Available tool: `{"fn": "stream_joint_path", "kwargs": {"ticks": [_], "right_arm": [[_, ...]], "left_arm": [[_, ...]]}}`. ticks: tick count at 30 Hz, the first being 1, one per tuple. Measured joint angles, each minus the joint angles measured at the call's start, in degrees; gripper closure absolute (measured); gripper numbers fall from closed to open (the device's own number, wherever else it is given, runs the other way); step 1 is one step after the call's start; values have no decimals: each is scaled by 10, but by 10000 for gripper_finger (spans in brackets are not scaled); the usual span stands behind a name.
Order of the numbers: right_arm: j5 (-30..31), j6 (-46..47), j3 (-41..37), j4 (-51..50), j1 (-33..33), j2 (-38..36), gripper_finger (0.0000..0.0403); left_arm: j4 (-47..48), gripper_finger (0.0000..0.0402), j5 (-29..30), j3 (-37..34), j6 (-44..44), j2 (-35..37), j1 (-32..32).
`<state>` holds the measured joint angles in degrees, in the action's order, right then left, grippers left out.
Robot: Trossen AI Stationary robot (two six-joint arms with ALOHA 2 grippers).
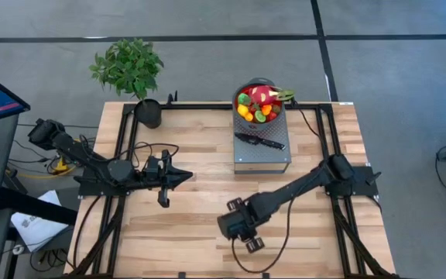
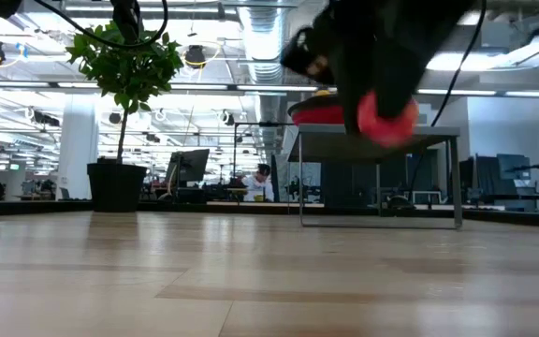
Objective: Pick & Place Fruit
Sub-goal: Put the yellow pear into the red colander on the shelf
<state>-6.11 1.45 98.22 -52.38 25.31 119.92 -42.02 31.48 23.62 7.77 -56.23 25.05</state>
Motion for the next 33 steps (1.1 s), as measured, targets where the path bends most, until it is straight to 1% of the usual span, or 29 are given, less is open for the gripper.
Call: {"fn": "stream_joint_path", "kwargs": {"ticks": [4, 9, 14, 17, 21, 24, 27, 30, 33], "right_arm": [[0, -39, 47, -86, -25, -26, 314], [1, -58, 52, -148, -88, -111, 315], [2, -78, 52, -188, -186, -220, 315], [2, -102, 52, -190, -258, -280, 315], [26, -138, 53, -177, -361, -340, 315], [29, -156, 53, -156, -436, -361, 316], [28, -173, 53, -134, -500, -364, 316], [28, -183, 53, -119, -548, -346, 316], [23, -190, 52, -116, -582, -317, 316]], "left_arm": [[0, 396, 0, 0, 0, 0, 0], [0, 396, 0, 0, 1, 0, 0], [0, 396, 0, 0, 0, 0, 0], [0, 396, 0, 0, 0, 0, 0], [0, 396, 0, 0, 0, 0, 0], [0, 396, 0, 0, 0, 0, 0], [0, 396, 0, 0, 0, 0, 0], [0, 396, 0, 0, 0, 0, 0], [0, 396, 0, 0, 0, 0, 0]]}}
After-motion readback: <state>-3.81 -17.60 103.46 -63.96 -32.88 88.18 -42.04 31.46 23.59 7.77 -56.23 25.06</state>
